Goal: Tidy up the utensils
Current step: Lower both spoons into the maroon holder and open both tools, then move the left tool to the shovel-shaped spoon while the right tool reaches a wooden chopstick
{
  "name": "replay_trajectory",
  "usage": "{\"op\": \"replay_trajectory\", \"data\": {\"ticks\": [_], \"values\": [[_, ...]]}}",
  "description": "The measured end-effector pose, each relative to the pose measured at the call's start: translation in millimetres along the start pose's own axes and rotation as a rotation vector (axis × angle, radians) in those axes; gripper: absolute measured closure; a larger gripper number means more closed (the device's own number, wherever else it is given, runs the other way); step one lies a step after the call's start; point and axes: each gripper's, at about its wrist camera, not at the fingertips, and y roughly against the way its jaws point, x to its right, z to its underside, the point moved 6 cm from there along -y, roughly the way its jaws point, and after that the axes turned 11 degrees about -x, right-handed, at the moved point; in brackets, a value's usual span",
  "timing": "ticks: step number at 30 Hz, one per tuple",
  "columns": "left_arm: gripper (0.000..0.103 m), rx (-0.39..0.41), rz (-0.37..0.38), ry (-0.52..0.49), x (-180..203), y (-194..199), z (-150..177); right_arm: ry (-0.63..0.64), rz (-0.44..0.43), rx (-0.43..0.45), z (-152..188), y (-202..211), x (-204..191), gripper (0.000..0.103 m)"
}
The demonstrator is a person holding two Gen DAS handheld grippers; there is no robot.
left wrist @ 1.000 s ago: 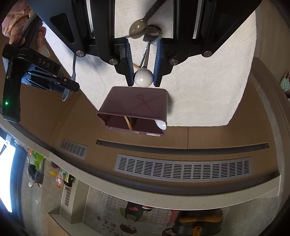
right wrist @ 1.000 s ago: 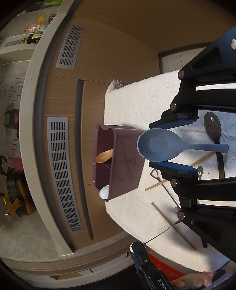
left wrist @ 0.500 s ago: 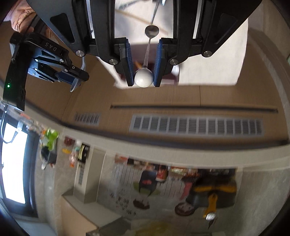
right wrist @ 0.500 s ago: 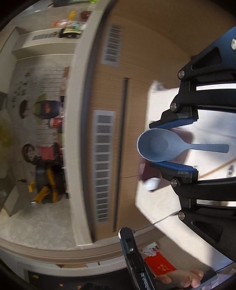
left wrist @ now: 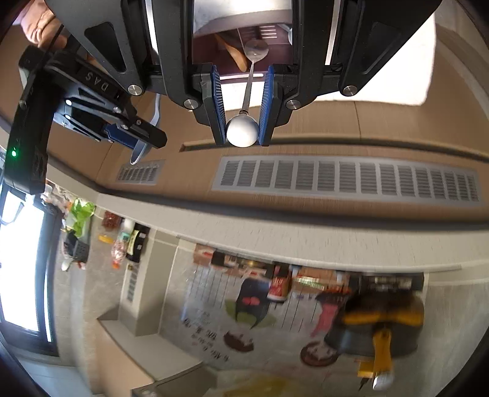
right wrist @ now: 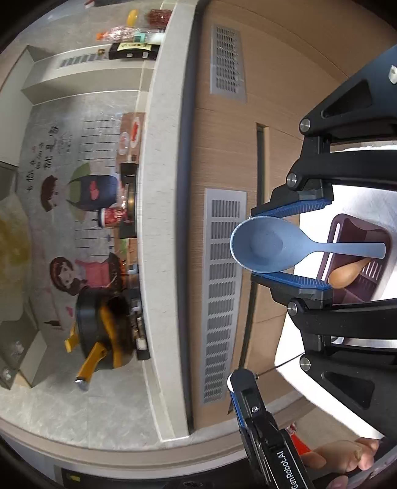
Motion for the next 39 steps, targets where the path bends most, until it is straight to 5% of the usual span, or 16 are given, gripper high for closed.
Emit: {"op": "replay_trajectory", "data": {"ticks": [5,6,9,10,21,30,39], "values": [[0.080,-0.047,-0.015,0.004,-8,-34,14,0.010,-0.007,-0.051,17,-31,0,0.071],[0.077,-0.068,-0.015,-0.001,-9,-43,19,0.014,-0.015,-0.069,22,-36,1,0.067],[0.050,-0.107,-0.029,0.003,-13,-58,33,0.011,-0.050,-0.111,37,-46,2,0.034],[0.046,-0.108,-0.043,0.006,-14,-58,38,0.001,-0.036,-0.097,41,-44,4,0.031],[0.040,-0.247,-0.088,0.097,-47,-26,121,0.133,0.122,-0.107,96,-5,1,0.001],[0.039,-0.389,-0.127,0.140,-60,9,212,0.225,0.103,-0.247,164,2,-24,0.001],[0.040,-0.441,-0.132,-0.087,-17,33,280,0.221,0.029,-0.399,230,5,-29,0.001]]}}
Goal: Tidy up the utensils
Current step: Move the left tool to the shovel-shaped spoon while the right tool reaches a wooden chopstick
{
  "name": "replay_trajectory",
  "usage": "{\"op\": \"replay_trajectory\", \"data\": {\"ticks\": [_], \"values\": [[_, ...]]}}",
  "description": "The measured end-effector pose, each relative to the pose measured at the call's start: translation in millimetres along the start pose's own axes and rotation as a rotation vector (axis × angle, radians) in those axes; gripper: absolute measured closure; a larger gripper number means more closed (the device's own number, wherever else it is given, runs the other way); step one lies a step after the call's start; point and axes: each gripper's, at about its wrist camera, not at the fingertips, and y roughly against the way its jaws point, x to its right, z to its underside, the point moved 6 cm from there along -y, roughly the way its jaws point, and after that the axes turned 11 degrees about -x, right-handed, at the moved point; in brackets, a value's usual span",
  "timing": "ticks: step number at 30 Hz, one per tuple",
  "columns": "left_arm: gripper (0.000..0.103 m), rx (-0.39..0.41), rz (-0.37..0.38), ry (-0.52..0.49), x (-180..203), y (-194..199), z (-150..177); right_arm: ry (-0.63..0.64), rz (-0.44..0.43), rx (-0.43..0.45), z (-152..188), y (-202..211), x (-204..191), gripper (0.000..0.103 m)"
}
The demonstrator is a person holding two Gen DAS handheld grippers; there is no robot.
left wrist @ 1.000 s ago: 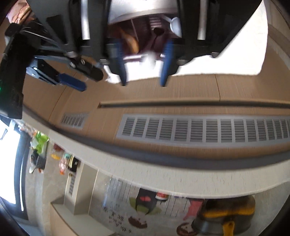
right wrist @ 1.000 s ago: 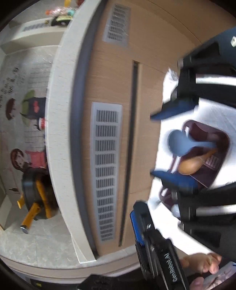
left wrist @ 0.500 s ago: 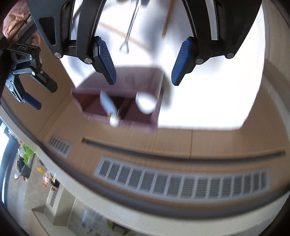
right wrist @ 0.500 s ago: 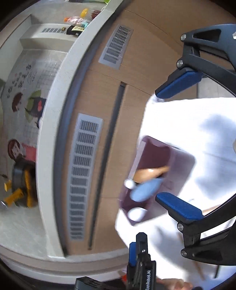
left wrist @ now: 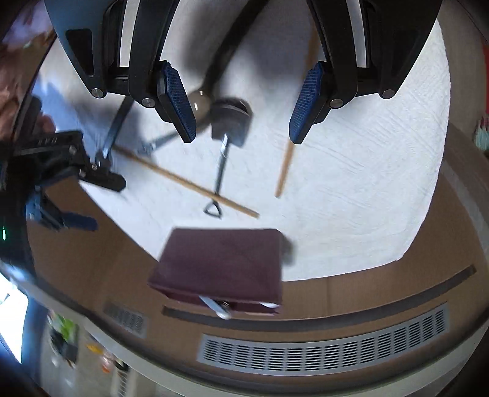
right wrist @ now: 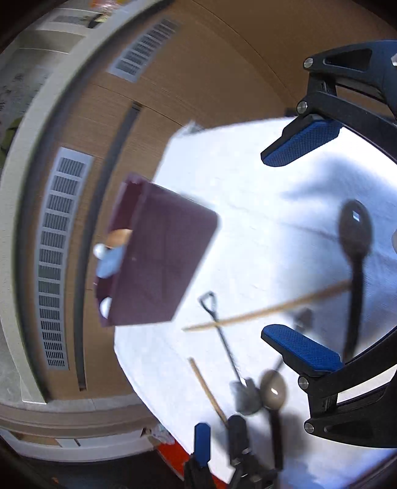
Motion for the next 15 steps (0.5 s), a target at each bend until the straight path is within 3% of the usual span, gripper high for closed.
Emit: {"op": "replay_trajectory", "data": {"ticks": [3,12,14,15], "values": [[0.055,-0.026,-0.046,-0.066,12,-8,2,-0.035,-0.043,-0.019,14,1,3,0.001],[0.056,-0.087,-0.039,-0.038,7,-35,-11,-0.081,-0.078,-0.030,38,11,14,0.001],[0.061,-0.079,-0.043,-0.038,7,-36,-10,-0.074,-0.071,-0.028,36,10,14,0.001],[0.069,-0.074,-0.043,-0.041,8,-36,-9,-0.060,-0.068,-0.024,34,9,12,0.001]]}}
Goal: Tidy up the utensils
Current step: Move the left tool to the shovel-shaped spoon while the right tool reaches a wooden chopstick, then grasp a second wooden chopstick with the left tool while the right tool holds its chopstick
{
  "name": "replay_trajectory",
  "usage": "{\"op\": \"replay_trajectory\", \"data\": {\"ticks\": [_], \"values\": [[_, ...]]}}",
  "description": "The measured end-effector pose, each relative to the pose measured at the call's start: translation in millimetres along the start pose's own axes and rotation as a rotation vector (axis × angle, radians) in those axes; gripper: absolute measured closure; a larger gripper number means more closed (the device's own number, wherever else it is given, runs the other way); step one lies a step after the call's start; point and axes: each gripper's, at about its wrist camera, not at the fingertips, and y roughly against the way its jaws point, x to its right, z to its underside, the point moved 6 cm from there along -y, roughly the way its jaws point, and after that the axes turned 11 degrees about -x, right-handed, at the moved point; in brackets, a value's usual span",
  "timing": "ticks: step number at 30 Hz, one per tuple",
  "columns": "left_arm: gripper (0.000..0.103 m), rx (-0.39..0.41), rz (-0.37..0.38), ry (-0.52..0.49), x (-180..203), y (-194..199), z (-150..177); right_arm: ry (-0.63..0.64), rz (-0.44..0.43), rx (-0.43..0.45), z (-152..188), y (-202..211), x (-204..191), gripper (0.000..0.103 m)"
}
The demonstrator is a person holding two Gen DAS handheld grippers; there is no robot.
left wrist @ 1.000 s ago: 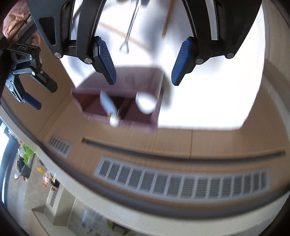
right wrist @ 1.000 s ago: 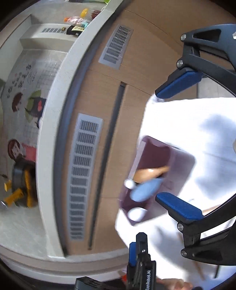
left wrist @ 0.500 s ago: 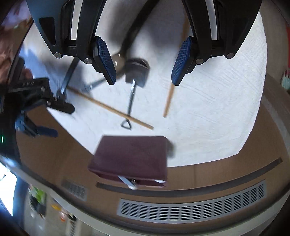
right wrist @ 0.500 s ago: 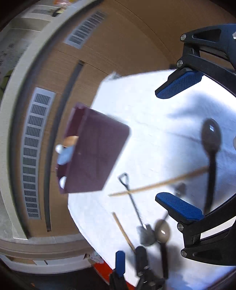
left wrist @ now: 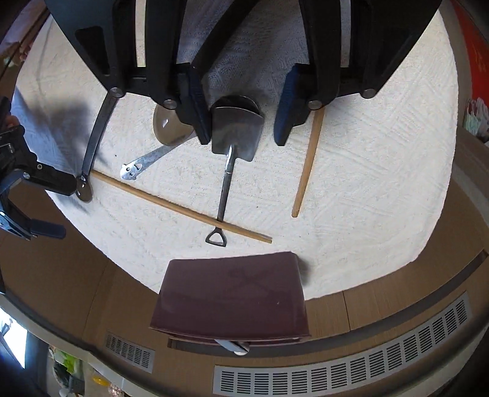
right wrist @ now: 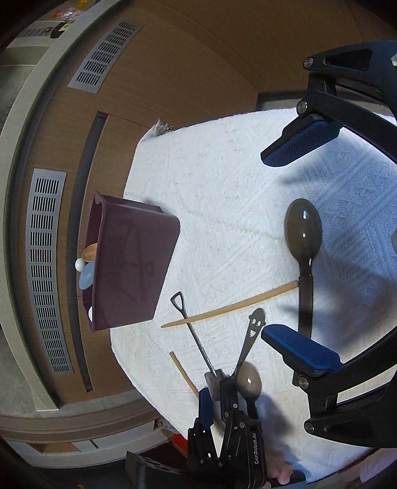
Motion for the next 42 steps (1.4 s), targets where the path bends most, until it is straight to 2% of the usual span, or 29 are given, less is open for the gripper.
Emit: {"op": "replay_trajectory", "data": {"ticks": [5,8,13,17,18,19,21,27,35,42], "values": [[0.069,0.059,-0.001,0.029,-7,16,-5,0.102,-0.013,0.000,-26,-11,-23,0.001],[0.069,0.129,-0.014,0.051,-18,40,-10,0.165,-0.065,-0.006,-44,-21,-42,0.013],[0.069,0.197,-0.042,0.088,-36,64,-18,0.249,-0.119,-0.087,-72,-59,-72,0.060],[0.069,0.216,-0.036,0.113,-44,69,-23,0.232,-0.142,-0.149,-88,-88,-79,0.072],[0.069,0.221,-0.033,0.119,-45,70,-25,0.219,-0.160,-0.149,-91,-89,-79,0.082],[0.069,0.225,-0.033,0.122,-44,70,-25,0.207,-0.171,-0.165,-93,-90,-79,0.097],[0.069,0.235,-0.038,0.124,-45,72,-27,0.211,-0.167,-0.174,-94,-86,-80,0.098],[0.070,0.262,-0.033,0.140,-45,81,-33,0.143,-0.197,-0.093,-88,-46,-63,0.098],[0.072,0.298,-0.033,0.134,-33,102,-44,0.056,-0.159,0.040,-76,16,-38,0.099],[0.073,0.314,-0.028,0.112,-20,117,-44,0.030,-0.140,0.081,-66,43,-26,0.099]]}}
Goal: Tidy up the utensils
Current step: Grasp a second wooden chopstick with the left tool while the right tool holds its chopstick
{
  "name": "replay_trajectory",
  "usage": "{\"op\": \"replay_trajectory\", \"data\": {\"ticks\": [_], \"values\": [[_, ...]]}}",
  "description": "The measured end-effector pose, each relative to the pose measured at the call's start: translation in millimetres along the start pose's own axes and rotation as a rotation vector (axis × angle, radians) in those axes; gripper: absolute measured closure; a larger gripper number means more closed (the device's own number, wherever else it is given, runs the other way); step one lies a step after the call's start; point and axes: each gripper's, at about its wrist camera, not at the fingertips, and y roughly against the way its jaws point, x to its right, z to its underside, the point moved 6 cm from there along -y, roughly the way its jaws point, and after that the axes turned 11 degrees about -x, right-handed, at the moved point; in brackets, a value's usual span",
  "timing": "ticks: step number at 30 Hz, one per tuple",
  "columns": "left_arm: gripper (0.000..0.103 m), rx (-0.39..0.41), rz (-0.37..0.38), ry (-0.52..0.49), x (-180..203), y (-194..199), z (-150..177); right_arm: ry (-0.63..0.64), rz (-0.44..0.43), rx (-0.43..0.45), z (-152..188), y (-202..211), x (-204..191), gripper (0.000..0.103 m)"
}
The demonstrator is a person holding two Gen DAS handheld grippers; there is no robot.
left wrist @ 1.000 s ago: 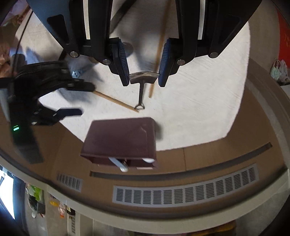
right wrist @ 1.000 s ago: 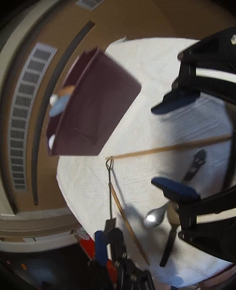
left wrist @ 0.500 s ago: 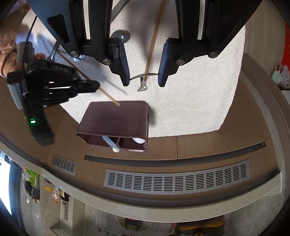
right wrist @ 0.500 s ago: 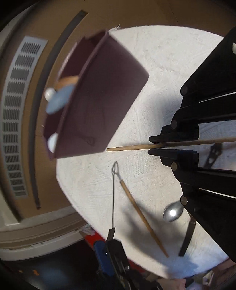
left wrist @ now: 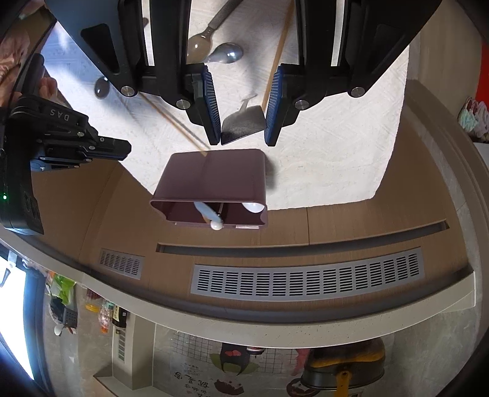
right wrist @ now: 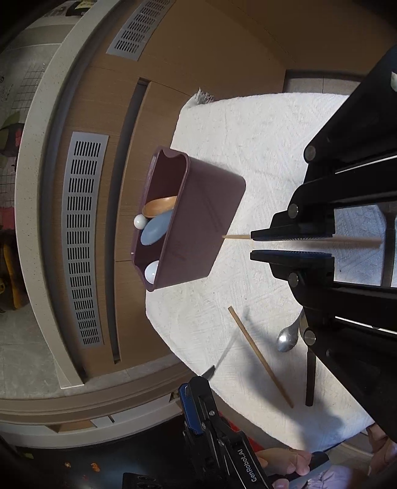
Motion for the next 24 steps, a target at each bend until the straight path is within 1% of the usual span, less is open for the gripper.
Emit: {"op": "replay_trajectory", "data": {"ticks": [5,9,10,12,14,15,16,17,19,20,21,22,24], "values": [[0.073,0.004,-0.015,-0.005,0,5,2,0.009,0.012,0.003,2,1,1,0.099],[0.073,-0.001,-0.013,0.025,-10,6,8,0.027,0.031,-0.044,11,-17,2,0.098],[0.072,-0.002,-0.009,0.031,-11,6,9,0.034,0.033,-0.061,13,-24,3,0.095],[0.072,-0.005,0.001,0.047,-15,8,11,0.035,0.026,-0.110,17,-42,4,0.093],[0.072,-0.009,0.014,0.062,-19,8,12,0.024,0.020,-0.166,19,-63,7,0.085],[0.072,-0.011,0.015,0.065,-19,9,12,0.014,0.018,-0.193,19,-75,8,0.074],[0.072,-0.011,0.014,0.065,-19,9,12,0.009,0.027,-0.211,18,-84,9,0.067],[0.072,-0.009,0.012,0.065,-19,9,11,0.009,0.040,-0.219,18,-92,10,0.066],[0.072,-0.005,0.007,0.060,-17,9,10,0.021,0.070,-0.244,17,-106,9,0.067],[0.072,-0.004,0.004,0.055,-16,9,9,0.022,0.075,-0.262,18,-113,8,0.069],[0.073,-0.003,0.002,0.053,-15,9,9,0.018,0.065,-0.271,18,-116,8,0.081],[0.073,-0.003,0.002,0.050,-14,9,8,0.014,0.051,-0.257,17,-115,7,0.097],[0.073,-0.002,0.003,0.048,-12,9,7,0.027,0.037,-0.262,18,-113,5,0.098]]}}
